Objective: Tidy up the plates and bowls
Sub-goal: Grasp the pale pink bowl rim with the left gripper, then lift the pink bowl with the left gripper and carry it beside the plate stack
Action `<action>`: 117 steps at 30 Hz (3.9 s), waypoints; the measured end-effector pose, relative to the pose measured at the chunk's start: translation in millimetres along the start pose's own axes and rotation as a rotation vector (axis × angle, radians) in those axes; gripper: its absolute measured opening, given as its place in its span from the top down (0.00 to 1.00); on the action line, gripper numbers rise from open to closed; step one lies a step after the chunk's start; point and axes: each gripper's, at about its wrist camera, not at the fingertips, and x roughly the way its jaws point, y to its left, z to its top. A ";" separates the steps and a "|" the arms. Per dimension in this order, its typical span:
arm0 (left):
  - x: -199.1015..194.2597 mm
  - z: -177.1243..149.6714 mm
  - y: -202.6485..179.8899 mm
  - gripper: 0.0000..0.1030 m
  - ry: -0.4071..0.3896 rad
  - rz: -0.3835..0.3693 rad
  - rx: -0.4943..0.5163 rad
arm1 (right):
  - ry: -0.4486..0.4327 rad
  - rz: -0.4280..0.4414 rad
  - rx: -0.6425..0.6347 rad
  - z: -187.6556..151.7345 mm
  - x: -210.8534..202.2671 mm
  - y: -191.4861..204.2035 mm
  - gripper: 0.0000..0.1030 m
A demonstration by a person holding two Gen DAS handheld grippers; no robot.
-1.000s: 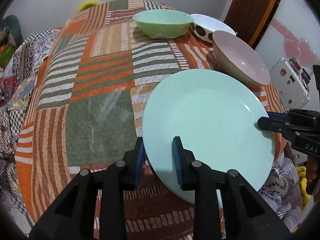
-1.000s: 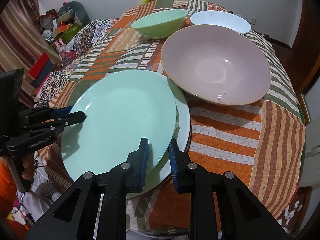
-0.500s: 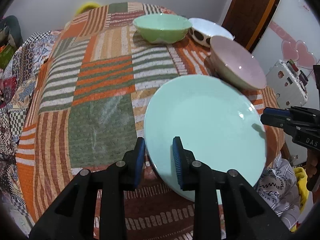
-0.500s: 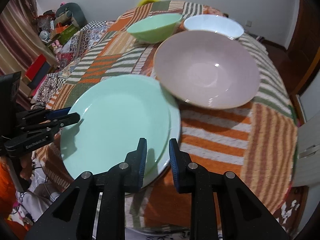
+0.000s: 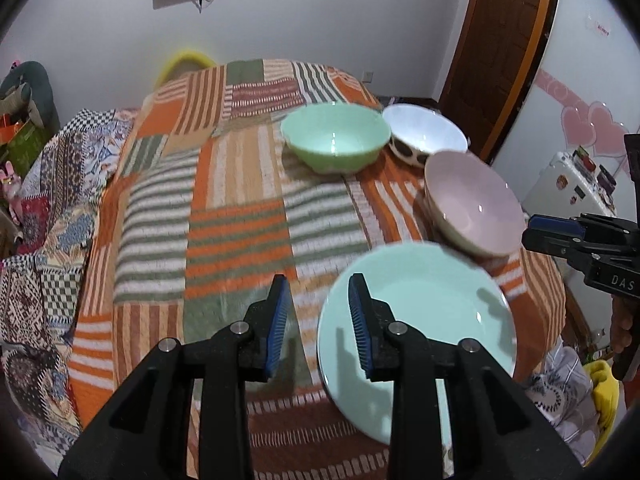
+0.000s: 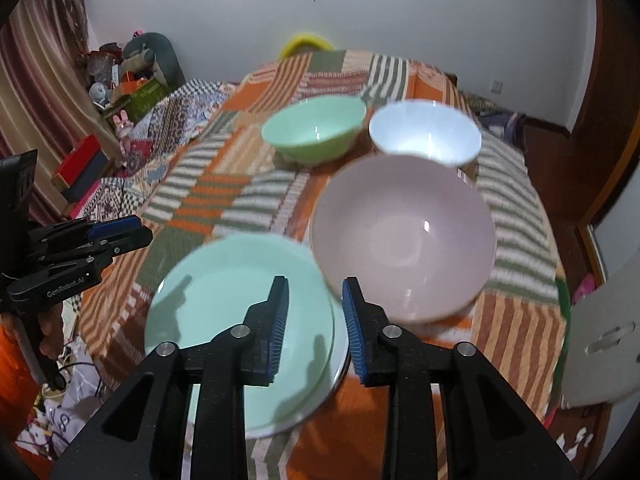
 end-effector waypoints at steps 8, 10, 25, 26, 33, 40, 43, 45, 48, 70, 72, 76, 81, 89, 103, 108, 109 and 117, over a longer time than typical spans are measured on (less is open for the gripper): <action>15.1 36.0 -12.3 0.52 -0.035 -0.025 0.014 | -0.041 -0.039 0.017 18.7 2.2 -19.9 0.61; 24.5 43.3 -19.2 0.52 -0.026 -0.044 0.022 | -0.047 -0.055 0.031 21.0 3.0 -29.7 0.60; 120.1 63.8 -82.8 0.52 0.119 -0.179 0.084 | -0.003 -0.129 0.183 12.5 16.3 -117.8 0.60; 123.9 63.5 -86.1 0.52 0.126 -0.181 0.086 | 0.003 -0.123 0.191 11.6 18.2 -121.2 0.60; 142.5 65.7 -98.7 0.63 0.160 -0.210 0.096 | 0.029 -0.069 0.212 8.1 30.8 -128.9 0.60; 156.5 64.1 -105.4 0.85 0.200 -0.243 0.106 | 0.063 -0.028 0.215 6.1 41.9 -132.7 0.79; 155.2 62.7 -107.3 0.85 0.190 -0.240 0.116 | 0.077 -0.023 0.203 4.2 45.1 -132.3 0.86; 153.9 62.7 -108.0 0.85 0.189 -0.241 0.119 | 0.080 -0.012 0.201 4.3 45.4 -132.1 0.89; 154.5 63.1 -109.3 0.86 0.193 -0.239 0.119 | 0.080 -0.029 0.184 5.4 44.6 -128.5 0.89; 65.3 56.2 -75.6 0.87 0.088 -0.225 0.076 | -0.005 -0.027 0.116 18.9 -2.1 -74.8 0.89; 56.7 52.2 -69.5 0.87 0.079 -0.219 0.071 | -0.008 -0.022 0.106 18.2 -3.7 -65.9 0.89; 35.0 41.5 -54.7 0.87 0.055 -0.202 0.057 | -0.007 -0.009 0.090 18.0 -5.9 -45.3 0.89; 10.1 24.8 -31.2 0.87 0.032 -0.169 0.028 | -0.002 0.012 0.059 16.9 -5.2 -19.0 0.89; -23.1 -6.6 12.3 0.87 0.013 -0.104 -0.037 | 0.014 0.067 -0.017 16.3 5.8 31.1 0.88; -53.2 -58.0 81.1 0.87 0.028 -0.001 -0.150 | 0.074 0.170 -0.127 8.8 39.0 105.4 0.88; -52.0 -72.3 95.9 0.87 0.047 0.019 -0.180 | 0.100 0.187 -0.150 4.7 51.2 123.9 0.88; -51.1 -75.0 98.7 0.87 0.052 0.022 -0.186 | 0.106 0.191 -0.153 3.0 53.7 128.5 0.88; -41.1 -94.0 119.1 0.87 0.086 0.041 -0.237 | 0.162 0.200 -0.180 -2.6 74.8 147.5 0.88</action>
